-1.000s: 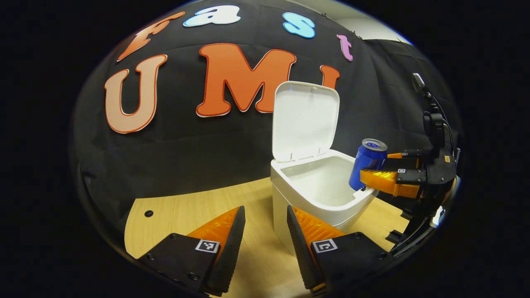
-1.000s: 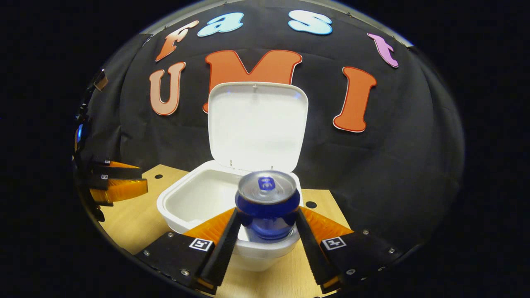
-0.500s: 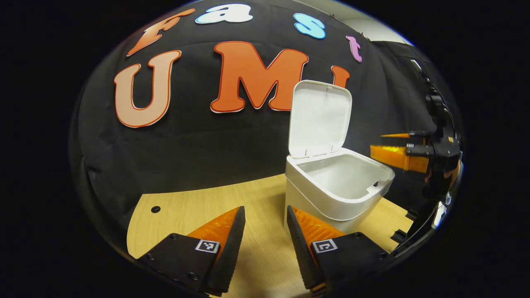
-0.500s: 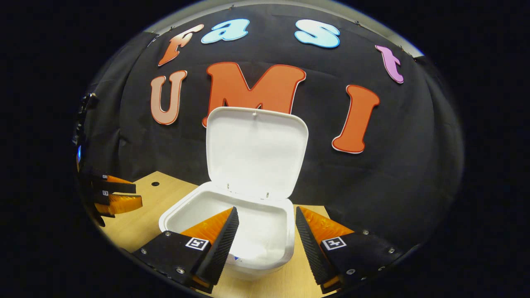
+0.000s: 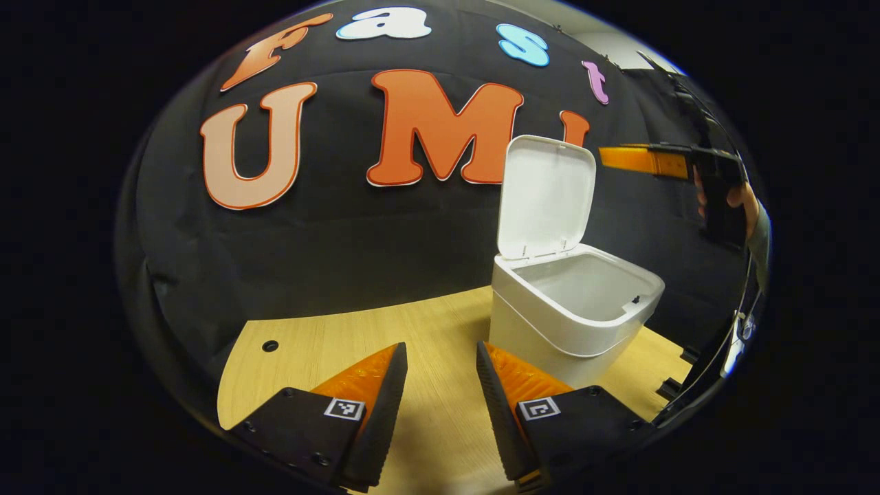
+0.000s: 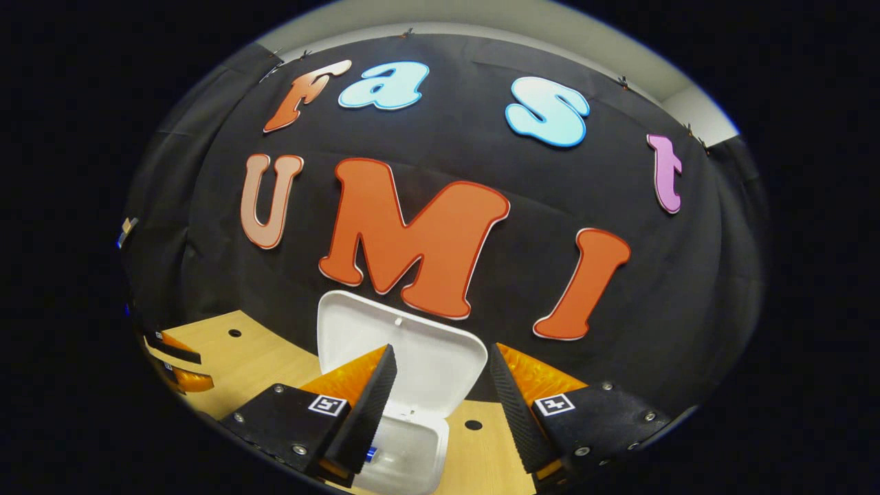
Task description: Press the lid of the desktop garbage bin to open it, pick up the crumpled paper on the desktop and throw it into the bin, then pick up the pop can on the desktop and drop it into the bin, and finally close the garbage bin lid.
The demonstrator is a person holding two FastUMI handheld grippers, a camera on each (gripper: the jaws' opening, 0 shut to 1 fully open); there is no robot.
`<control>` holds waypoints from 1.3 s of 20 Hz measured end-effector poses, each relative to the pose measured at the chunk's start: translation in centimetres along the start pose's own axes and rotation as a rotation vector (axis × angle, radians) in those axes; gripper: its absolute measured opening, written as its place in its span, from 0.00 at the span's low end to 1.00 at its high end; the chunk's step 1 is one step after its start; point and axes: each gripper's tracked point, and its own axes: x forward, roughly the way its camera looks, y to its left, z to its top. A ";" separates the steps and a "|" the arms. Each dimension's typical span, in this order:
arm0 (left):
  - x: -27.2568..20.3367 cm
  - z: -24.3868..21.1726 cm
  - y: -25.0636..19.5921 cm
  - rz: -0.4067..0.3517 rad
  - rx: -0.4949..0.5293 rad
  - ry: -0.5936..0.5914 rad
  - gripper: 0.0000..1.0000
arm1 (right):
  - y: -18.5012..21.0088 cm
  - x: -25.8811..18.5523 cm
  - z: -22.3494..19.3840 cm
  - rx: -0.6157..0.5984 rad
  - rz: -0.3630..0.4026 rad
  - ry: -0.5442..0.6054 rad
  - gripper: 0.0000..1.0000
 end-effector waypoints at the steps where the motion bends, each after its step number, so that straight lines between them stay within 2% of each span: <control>1: -0.1 0.0 0.3 0.007 -0.002 0.002 0.67 | 0.3 0.4 0.9 -0.002 0.005 -0.013 0.84; 7: -0.8 -0.5 2.1 0.050 -0.019 -0.001 0.65 | 1.8 3.2 5.2 -0.005 0.016 -0.067 0.84; 8: -1.3 -0.7 2.8 0.059 -0.023 -0.002 0.68 | 1.9 3.8 5.4 0.004 0.019 -0.061 0.84; 9: -1.5 -0.8 3.3 0.069 -0.028 -0.002 0.71 | 2.1 4.4 5.3 0.018 0.021 -0.050 0.84; 15: -2.4 -2.1 6.0 0.123 -0.065 0.012 0.71 | 3.7 7.1 1.8 0.084 0.037 0.085 0.84; 19: -2.5 -2.8 7.0 0.136 -0.079 0.024 0.71 | 4.0 6.3 2.0 0.121 0.044 0.085 0.84; 26: -2.1 -3.5 6.0 0.097 -0.071 0.043 0.71 | 4.8 2.3 0.4 0.149 0.072 0.124 0.84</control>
